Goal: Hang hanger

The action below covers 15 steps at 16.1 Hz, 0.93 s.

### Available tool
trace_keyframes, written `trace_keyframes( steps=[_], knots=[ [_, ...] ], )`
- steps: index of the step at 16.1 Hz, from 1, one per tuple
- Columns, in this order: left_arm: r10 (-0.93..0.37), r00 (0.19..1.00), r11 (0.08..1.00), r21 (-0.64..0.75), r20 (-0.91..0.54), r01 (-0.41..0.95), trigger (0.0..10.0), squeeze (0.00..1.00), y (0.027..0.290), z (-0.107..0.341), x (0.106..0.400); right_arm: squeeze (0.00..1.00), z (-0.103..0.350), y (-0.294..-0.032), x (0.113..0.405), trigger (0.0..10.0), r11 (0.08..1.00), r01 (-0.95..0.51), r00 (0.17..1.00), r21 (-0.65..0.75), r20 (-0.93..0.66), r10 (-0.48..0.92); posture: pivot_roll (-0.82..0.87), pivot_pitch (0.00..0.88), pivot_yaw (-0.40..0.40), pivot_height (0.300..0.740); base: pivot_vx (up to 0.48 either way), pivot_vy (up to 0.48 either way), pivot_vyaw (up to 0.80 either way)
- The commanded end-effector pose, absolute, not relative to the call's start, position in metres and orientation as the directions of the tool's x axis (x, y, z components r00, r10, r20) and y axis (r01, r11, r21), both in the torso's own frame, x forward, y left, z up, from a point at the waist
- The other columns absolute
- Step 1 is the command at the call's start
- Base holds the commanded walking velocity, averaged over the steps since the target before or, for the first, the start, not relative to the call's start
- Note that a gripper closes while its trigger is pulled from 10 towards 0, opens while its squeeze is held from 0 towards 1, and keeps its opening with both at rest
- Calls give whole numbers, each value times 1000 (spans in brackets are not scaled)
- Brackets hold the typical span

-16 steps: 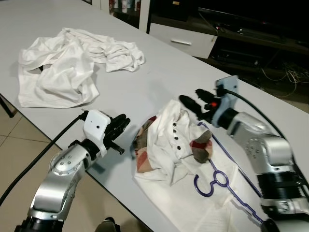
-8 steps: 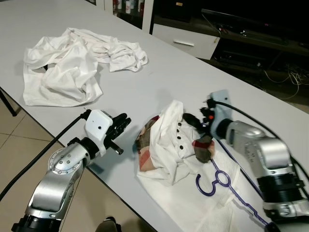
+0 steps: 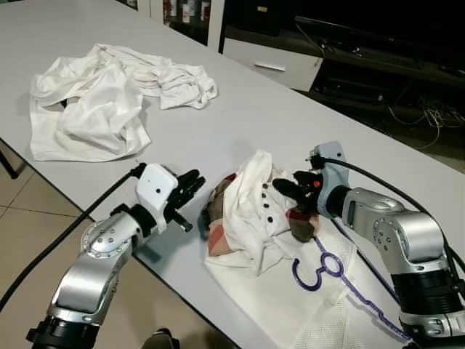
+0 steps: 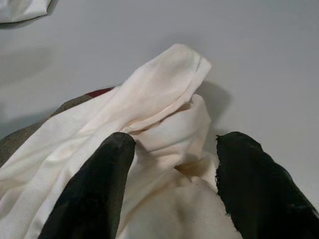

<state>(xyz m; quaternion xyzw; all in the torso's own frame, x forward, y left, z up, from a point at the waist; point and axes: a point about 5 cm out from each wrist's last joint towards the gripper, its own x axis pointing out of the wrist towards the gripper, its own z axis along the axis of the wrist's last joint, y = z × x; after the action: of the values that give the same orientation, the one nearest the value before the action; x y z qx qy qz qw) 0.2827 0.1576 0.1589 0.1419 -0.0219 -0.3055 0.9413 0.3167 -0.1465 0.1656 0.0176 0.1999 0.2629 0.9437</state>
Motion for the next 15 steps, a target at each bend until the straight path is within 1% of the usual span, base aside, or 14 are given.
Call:
trace_keyframes(
  steps=[1,3,5,7,9,10,11,12,13,15],
  knots=[
    [-600,799,759,286,-43,585,10000,0,153,159,283,0,165,-150,315,0,864,-480,783,150,-370,500,65,96,-169,740,0,0,0],
    [-601,798,758,286,-41,586,10000,0,152,158,283,0,165,-148,315,0,860,-486,784,154,-359,507,68,97,-169,740,0,0,0],
    [-603,797,756,290,-41,587,10000,0,152,158,283,0,160,-148,315,0,863,-486,778,139,-382,499,71,96,-170,740,0,0,0],
    [-602,797,756,293,-40,586,10000,0,153,158,282,0,154,-151,317,0,882,-455,785,125,-410,464,72,98,-171,740,0,0,0],
    [-601,798,756,294,-41,584,10000,0,153,158,282,0,145,-154,321,0,912,-394,799,118,-447,403,73,98,-170,740,0,0,0],
    [-601,798,756,294,-40,584,10000,0,153,158,282,0,144,-155,322,4431,925,-362,810,119,-451,375,73,97,-170,740,0,0,0],
    [-602,798,756,294,-40,585,10000,0,152,158,282,0,143,-155,324,9922,931,-346,818,116,-449,360,72,97,-169,740,0,0,0],
    [-604,796,754,294,-40,587,10000,0,152,158,282,0,142,-155,326,10000,937,-326,828,124,-441,347,72,96,-169,740,0,0,0],
    [-605,795,753,294,-40,588,10000,0,152,158,282,0,142,-155,327,0,940,-310,838,143,-425,342,72,96,-169,740,0,0,0],
    [-606,794,752,296,-39,589,10000,0,151,158,283,0,143,-151,328,0,935,-308,848,177,-394,354,72,96,-169,740,0,0,0]
  ],
)
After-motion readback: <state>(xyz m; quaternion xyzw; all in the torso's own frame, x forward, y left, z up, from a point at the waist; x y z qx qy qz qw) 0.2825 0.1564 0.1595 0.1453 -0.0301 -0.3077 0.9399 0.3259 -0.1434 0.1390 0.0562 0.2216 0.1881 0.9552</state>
